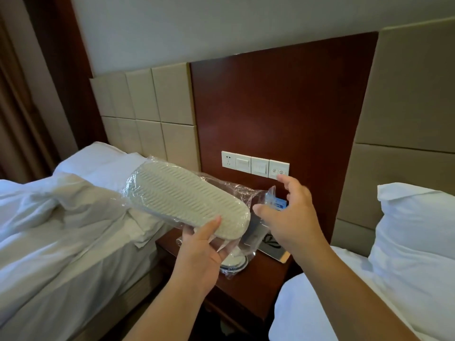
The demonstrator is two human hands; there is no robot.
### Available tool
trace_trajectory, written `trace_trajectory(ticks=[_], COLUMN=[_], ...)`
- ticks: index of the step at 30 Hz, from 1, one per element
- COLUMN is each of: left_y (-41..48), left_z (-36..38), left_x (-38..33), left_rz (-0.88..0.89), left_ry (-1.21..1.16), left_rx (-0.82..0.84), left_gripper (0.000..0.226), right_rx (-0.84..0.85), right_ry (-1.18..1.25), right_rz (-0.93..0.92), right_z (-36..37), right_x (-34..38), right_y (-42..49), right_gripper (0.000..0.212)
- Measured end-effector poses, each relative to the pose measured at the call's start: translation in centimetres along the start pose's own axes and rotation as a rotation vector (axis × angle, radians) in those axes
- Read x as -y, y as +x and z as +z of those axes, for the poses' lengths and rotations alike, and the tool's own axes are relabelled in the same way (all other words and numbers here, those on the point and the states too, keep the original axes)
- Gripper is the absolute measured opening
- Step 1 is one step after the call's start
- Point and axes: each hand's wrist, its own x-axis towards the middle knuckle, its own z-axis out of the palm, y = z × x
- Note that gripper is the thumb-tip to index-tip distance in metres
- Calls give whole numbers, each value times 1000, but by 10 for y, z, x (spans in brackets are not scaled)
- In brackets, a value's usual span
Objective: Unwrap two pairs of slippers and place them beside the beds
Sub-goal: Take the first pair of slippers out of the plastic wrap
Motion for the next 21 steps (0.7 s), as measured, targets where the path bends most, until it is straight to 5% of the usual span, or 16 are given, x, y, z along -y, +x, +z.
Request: trace_trajectory(ticks=[2, 6, 11, 14, 19, 21], left_y=[-2, -7, -9, -9, -7, -6], left_z=[-2, -6, -15, -18, -22, -24], left_x=[-2, -5, -20, -24, -22, -22], left_rz=[5, 11, -67, -83, -9, 2], left_ry=[24, 52, -18, 1, 156, 206], left_rx=[26, 30, 36, 57, 28, 20], left_gripper=[66, 65, 56, 47, 53, 58], right_rx=[101, 101, 59, 21, 66, 96], right_ry=[62, 42, 401, 343, -163, -402], right_rz=[50, -106, 74, 148, -337, -562], right_z=[2, 11, 3, 6, 14, 15], right_x=[-1, 2, 8, -2, -6, -2], right_y=[1, 2, 14, 17, 12, 15], right_gripper=[66, 26, 27, 27, 55, 48])
